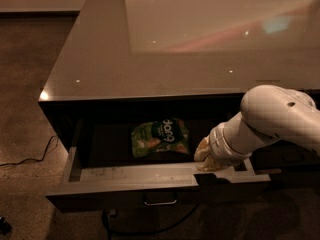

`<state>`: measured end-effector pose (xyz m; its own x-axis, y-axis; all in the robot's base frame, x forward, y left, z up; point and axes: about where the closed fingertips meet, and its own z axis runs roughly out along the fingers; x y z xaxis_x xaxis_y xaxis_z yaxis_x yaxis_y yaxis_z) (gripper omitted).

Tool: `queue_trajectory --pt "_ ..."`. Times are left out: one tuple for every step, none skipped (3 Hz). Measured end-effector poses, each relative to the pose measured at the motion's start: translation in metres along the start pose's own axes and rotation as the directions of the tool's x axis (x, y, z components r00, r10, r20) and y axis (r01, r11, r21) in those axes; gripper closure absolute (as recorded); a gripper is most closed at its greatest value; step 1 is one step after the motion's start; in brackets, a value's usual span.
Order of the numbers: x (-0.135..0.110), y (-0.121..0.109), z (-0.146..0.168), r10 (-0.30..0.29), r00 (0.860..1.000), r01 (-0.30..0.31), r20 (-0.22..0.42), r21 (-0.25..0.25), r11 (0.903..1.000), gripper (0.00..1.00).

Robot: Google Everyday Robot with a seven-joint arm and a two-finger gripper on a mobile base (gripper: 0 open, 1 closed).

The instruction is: Open top drawer

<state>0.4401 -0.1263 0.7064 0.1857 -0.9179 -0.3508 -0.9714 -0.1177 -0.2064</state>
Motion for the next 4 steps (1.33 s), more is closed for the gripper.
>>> queue_trajectory --pt "0.007 -0.005 0.012 0.014 1.000 -0.014 -0.002 -0.003 0.9999 0.88" --pt "0.013 -0.010 0.021 0.026 1.000 -0.026 0.004 0.005 0.9996 1.00" --pt "0.016 -0.014 0.031 0.029 0.999 -0.029 0.013 0.001 0.9996 1.00" --pt "0.017 -0.014 0.042 0.026 0.999 -0.026 0.020 -0.018 0.9995 1.00"
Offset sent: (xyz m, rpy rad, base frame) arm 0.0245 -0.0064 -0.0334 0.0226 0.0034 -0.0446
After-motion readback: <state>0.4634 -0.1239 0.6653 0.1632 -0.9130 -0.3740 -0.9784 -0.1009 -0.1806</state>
